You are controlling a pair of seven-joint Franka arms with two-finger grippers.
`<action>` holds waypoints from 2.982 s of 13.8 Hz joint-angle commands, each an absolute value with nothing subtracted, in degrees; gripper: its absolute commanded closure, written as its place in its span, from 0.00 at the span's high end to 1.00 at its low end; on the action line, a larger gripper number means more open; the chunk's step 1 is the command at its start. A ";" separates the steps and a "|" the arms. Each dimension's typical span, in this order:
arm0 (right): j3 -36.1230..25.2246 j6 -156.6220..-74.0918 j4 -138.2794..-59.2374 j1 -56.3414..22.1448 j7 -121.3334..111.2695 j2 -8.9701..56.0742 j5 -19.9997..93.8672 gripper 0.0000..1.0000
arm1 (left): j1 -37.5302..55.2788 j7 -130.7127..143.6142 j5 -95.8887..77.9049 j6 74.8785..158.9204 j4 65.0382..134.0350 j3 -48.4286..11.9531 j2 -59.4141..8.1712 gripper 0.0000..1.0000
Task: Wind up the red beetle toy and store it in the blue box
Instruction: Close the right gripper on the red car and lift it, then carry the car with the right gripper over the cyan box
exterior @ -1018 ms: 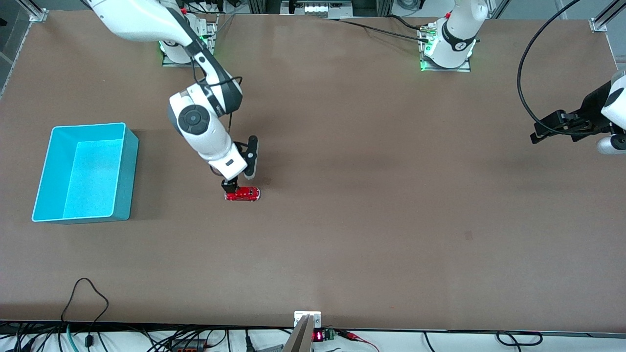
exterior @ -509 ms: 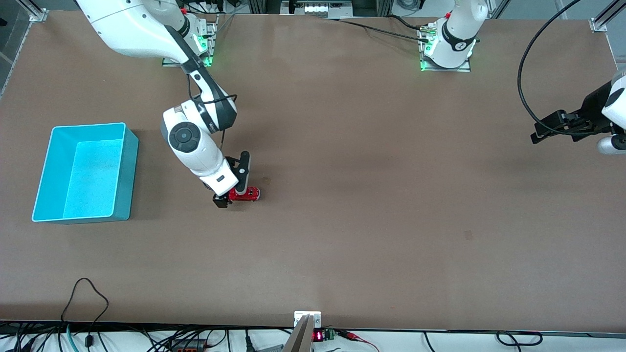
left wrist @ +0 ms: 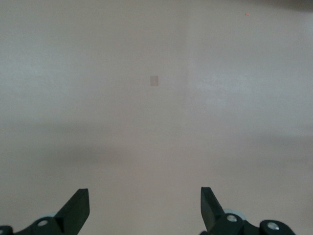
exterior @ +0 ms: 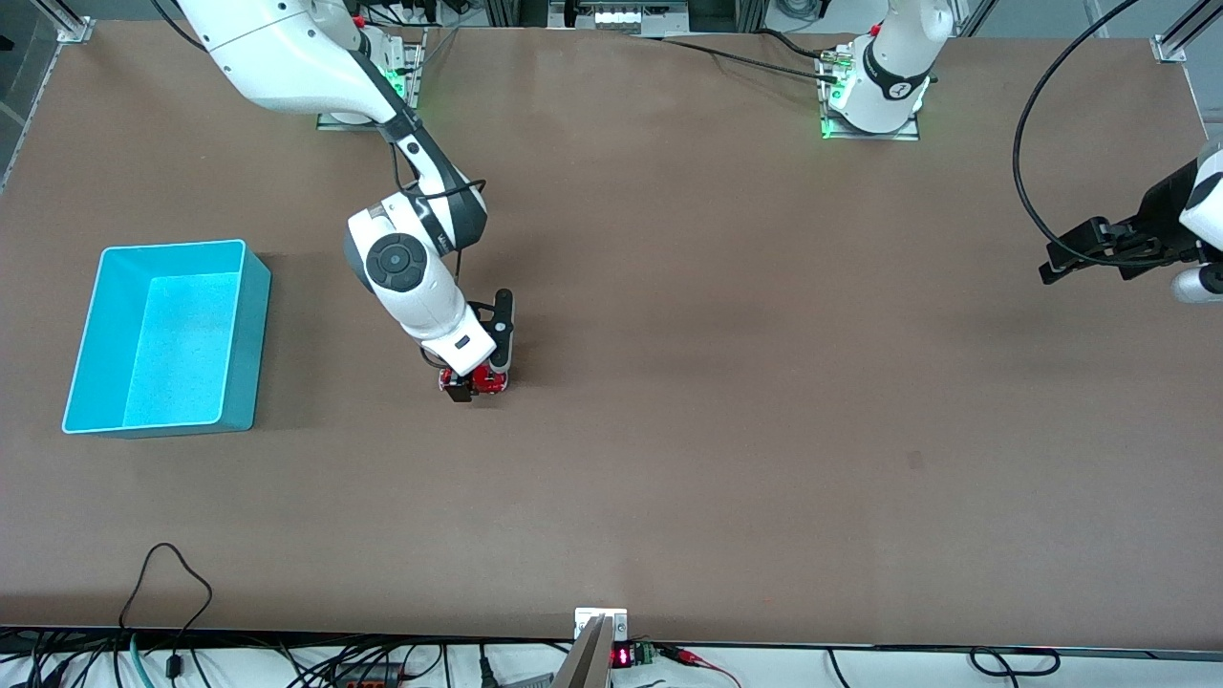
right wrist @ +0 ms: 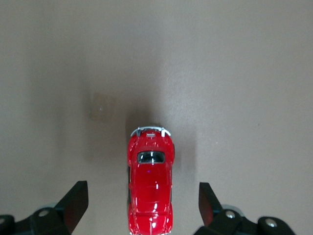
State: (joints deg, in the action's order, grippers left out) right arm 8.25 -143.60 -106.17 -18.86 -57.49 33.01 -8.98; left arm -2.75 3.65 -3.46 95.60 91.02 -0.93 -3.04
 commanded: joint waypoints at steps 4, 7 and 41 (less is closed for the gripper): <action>6.50 -145.19 -104.77 -20.13 -57.66 36.12 -9.14 1.00 | -2.81 3.60 -2.37 96.50 90.88 -0.70 -3.43 1.00; 6.07 -148.09 -104.59 -20.39 -57.66 37.79 -9.14 1.00 | -2.72 3.60 -2.37 96.50 90.88 -0.70 -3.43 1.00; -9.57 -126.81 -120.32 2.98 -22.59 8.61 -4.04 0.03 | -2.64 3.25 -2.37 94.31 90.70 -1.05 -2.46 1.00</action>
